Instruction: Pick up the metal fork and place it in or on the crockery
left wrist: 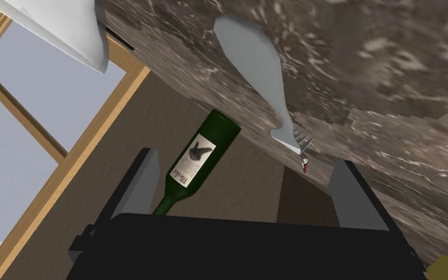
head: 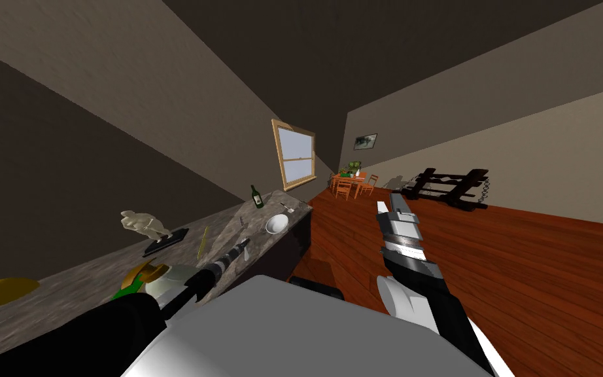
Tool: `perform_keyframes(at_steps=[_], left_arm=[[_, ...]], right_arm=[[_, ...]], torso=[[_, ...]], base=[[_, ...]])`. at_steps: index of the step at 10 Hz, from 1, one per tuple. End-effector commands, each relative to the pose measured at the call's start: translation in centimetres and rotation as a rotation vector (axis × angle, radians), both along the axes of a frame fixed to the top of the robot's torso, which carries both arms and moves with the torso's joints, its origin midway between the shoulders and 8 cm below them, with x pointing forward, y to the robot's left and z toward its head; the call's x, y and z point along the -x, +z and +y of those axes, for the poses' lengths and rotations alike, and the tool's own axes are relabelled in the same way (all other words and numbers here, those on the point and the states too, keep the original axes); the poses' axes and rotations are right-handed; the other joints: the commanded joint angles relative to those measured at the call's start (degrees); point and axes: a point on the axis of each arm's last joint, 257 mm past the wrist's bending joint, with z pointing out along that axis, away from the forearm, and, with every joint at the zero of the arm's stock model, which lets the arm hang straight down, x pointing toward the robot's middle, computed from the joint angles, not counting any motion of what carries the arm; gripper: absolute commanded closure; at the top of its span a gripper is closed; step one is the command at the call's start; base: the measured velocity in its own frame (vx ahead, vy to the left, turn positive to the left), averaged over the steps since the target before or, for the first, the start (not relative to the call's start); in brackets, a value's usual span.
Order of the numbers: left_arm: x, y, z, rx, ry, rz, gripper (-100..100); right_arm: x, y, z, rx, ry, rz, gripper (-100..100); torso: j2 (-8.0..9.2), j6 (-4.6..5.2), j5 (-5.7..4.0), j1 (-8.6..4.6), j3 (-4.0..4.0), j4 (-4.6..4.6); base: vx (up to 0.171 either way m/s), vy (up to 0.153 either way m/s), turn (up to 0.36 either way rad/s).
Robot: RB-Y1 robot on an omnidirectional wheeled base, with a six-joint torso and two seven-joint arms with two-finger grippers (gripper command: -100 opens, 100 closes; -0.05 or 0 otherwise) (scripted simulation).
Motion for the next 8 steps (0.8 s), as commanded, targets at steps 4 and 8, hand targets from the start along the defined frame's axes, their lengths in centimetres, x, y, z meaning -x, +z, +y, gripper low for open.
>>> perform_keyframes(at_steps=[4, 8], left_arm=[[2.9, -1.2, 3.9, -0.089, 0.027, 0.149, -100], [5.8, -1.9, 7.3, -0.162, 0.054, 0.273, -100]], right_arm=[[0.0, 0.0, 0.0, 0.0, 0.0, 0.0, 0], [0.0, 0.0, 0.0, 0.0, 0.0, 0.0, 0]], torso=[[0.04, -0.01, 0.0, 0.0, 0.02, 0.01], [0.09, -0.01, 0.02, 0.06, 0.05, 0.02]], base=[[0.063, -0.048, -0.066], [0.048, -0.031, -0.056]])
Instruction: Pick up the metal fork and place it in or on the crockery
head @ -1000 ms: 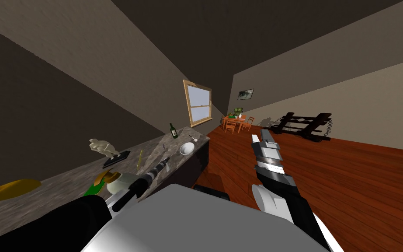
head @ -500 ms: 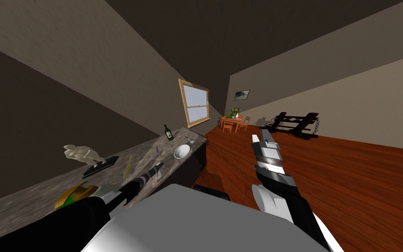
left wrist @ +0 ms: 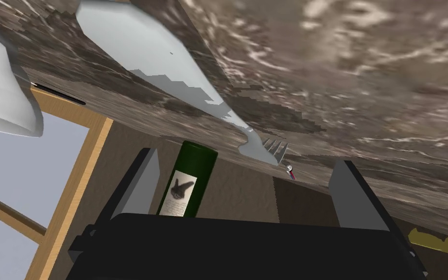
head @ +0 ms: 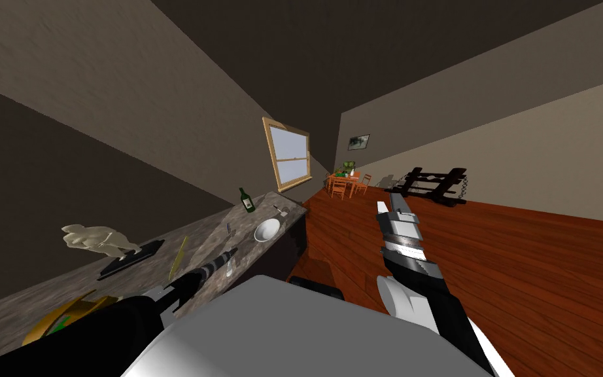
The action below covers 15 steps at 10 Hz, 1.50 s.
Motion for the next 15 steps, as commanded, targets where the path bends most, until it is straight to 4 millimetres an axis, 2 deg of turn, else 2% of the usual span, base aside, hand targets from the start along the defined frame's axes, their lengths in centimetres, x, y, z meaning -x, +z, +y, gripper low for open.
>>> perform_keyframes(at_steps=[1, 2, 3, 4, 5, 8, 14, 15], left_arm=[[0.9, -0.2, 1.1, -0.021, 0.012, 0.039, -100], [2.1, -0.7, 1.9, -0.031, 0.029, 0.076, -100], [1.4, -0.6, 1.4, -0.023, 0.019, 0.054, -100], [1.6, -0.7, 1.5, -0.025, 0.022, 0.058, 0], [1.6, -0.9, 2.4, -0.025, 0.05, 0.059, -100], [1.8, -1.4, 5.2, -0.025, 0.137, 0.062, -100], [2.3, -2.3, 10.2, -0.015, 0.314, 0.061, -100], [2.3, -2.1, 9.8, -0.017, 0.294, 0.061, -100]], right_arm=[[0.0, 0.0, 0.0, 0.0, 0.0, 0.0, 0], [0.0, 0.0, 0.0, 0.0, 0.0, 0.0, 0], [0.0, 0.0, 0.0, 0.0, 0.0, 0.0, 0], [0.0, 0.0, 0.0, 0.0, 0.0, 0.0, 0], [0.0, 0.0, 0.0, 0.0, 0.0, 0.0, 0], [0.0, 0.0, 0.0, 0.0, 0.0, 0.0, 0], [0.0, 0.0, 0.0, 0.0, 0.0, 0.0, 0], [0.0, 0.0, 0.0, 0.0, 0.0, 0.0, 0]], torso=[[0.0, 0.0, 0.0, 0.0, 0.0, 0.0], [0.02, 0.01, 0.0, 0.01, 0.01, 0.0], [0.02, 0.01, 0.0, 0.01, 0.01, 0.01], [0.1, -0.01, 0.01, 0.06, 0.05, 0.02], [0.17, -0.01, 0.03, 0.11, 0.09, 0.04], [0.77, 0.03, 0.05, 0.22, 0.44, 0.17], [0.72, 0.08, 0.14, 0.28, 0.43, 0.18], [0.68, 0.08, 0.16, 0.37, 0.4, 0.17]], base=[[0.046, -0.035, -0.036], [0.046, -0.036, -0.061], [0.021, -0.015, -0.009], [0.0, 0.0, 0.0], [-0.061, -0.013, -0.198], [-0.156, 0.0, -0.315], [-0.155, -0.03, -0.293], [-0.062, -0.006, -0.066]])
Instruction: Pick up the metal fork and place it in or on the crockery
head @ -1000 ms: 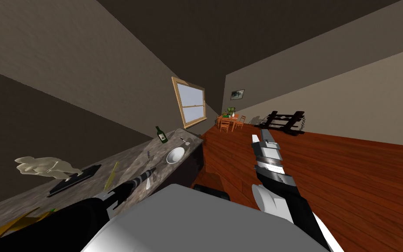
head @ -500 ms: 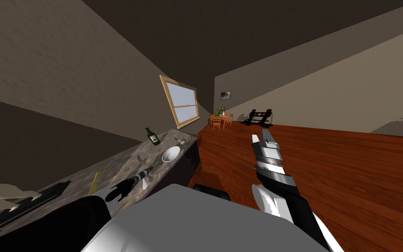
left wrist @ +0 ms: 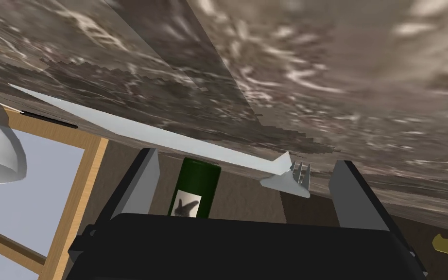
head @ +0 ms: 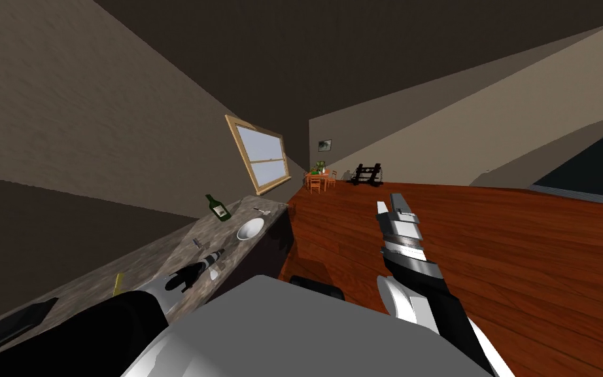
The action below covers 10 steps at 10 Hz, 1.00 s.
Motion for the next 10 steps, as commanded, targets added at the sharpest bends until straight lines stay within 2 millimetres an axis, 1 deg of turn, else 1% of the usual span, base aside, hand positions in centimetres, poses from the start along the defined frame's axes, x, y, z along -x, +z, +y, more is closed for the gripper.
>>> perform_keyframes(at_steps=[1, 5, 6, 7, 8, 10], left_arm=[[0.0, 0.0, 0.0, 0.0, 0.0, 0.0, 100], [0.1, -0.1, 0.0, 0.002, 0.004, 0.001, 100], [0.1, -0.1, 0.0, 0.002, 0.004, 0.0, 0], [-0.1, 0.0, -0.5, 0.0, -0.014, 0.001, 100], [-0.2, 0.1, -1.3, -0.001, -0.044, 0.002, 100], [-0.4, 0.4, -3.0, -0.003, -0.103, 0.003, 100]], right_arm=[[0.0, 0.0, 0.0, 0.0, 0.0, 0.0, 0], [0.0, 0.0, 0.0, 0.0, 0.0, 0.0, 0], [0.0, 0.0, 0.0, 0.0, 0.0, 0.0, 0], [0.0, 0.0, 0.0, 0.0, 0.0, 0.0, 0], [0.0, 0.0, 0.0, 0.0, 0.0, 0.0, 0], [0.0, 0.0, 0.0, 0.0, 0.0, 0.0, 0]], torso=[[0.0, 0.0, 0.0, 0.0, 0.0, 0.0], [-0.32, 0.08, -0.01, 0.02, -0.2, -0.08], [-0.32, 0.08, 0.0, 0.03, -0.2, -0.09], [-0.32, 0.07, 0.0, 0.04, -0.2, -0.09], [-0.4, -0.06, 0.01, 0.09, -0.25, -0.12], [-0.74, 0.01, 0.02, 0.13, -0.43, -0.18]], base=[[-0.012, -0.001, 0.022], [-0.002, 0.0, 0.001], [0.0, 0.0, 0.0], [0.049, 0.017, 0.22], [0.106, 0.032, 0.33], [0.16, 0.024, 0.291]])
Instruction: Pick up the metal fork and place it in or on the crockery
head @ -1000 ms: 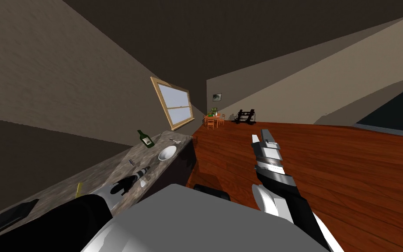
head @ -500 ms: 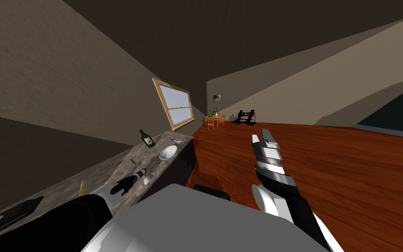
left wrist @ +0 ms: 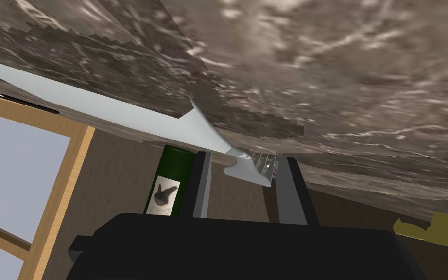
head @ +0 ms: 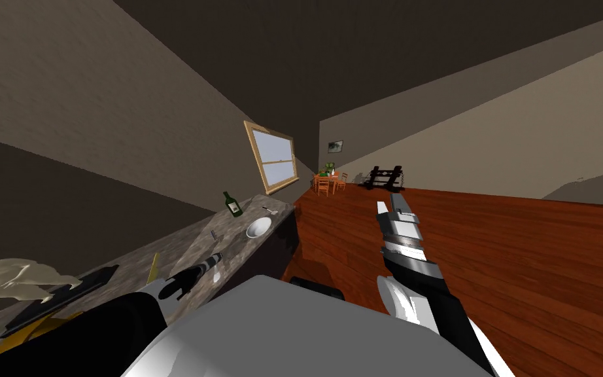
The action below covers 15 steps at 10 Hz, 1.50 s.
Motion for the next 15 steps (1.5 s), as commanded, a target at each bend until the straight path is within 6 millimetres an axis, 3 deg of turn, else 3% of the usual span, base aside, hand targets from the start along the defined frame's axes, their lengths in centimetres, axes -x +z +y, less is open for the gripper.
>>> perform_keyframes(at_steps=[1, 6, 7, 8, 9, 15], left_arm=[[-0.5, 0.3, -1.6, 0.0, -0.051, -0.003, 100], [-0.8, 1.2, -6.2, 0.003, -0.196, -0.006, 100], [-0.8, 1.2, -5.5, 0.002, -0.177, -0.004, 100], [-0.8, 1.2, -5.6, 0.003, -0.181, -0.004, 0], [-2.2, 3.2, -4.4, -0.029, -0.179, -0.039, 100], [-5.7, 10.5, -1.3, -0.111, -0.166, -0.149, 100]], right_arm=[[0.0, 0.0, 0.0, 0.0, 0.0, 0.0, 0], [0.0, 0.0, 0.0, 0.0, 0.0, 0.0, 0], [0.0, 0.0, 0.0, 0.0, 0.0, 0.0, 0], [0.0, 0.0, 0.0, 0.0, 0.0, 0.0, 0], [0.0, 0.0, 0.0, 0.0, 0.0, 0.0, 0], [0.0, 0.0, 0.0, 0.0, 0.0, 0.0, 0]], torso=[[0.0, 0.0, 0.0, 0.0, 0.0, 0.0], [-0.01, 0.07, 0.01, 0.03, -0.01, 0.01], [-0.02, 0.02, 0.01, 0.02, -0.01, 0.0], [0.19, 0.15, 0.02, 0.04, 0.1, 0.05], [0.38, 0.13, 0.03, 0.07, 0.22, 0.1], [0.83, 0.16, -0.07, 0.12, 0.49, 0.23]], base=[[0.177, 0.018, 0.331], [0.159, 0.017, 0.282], [0.071, -0.008, 0.082], [0.012, -0.003, -0.015], [-0.028, 0.015, 0.043], [-0.063, 0.041, -0.036]])
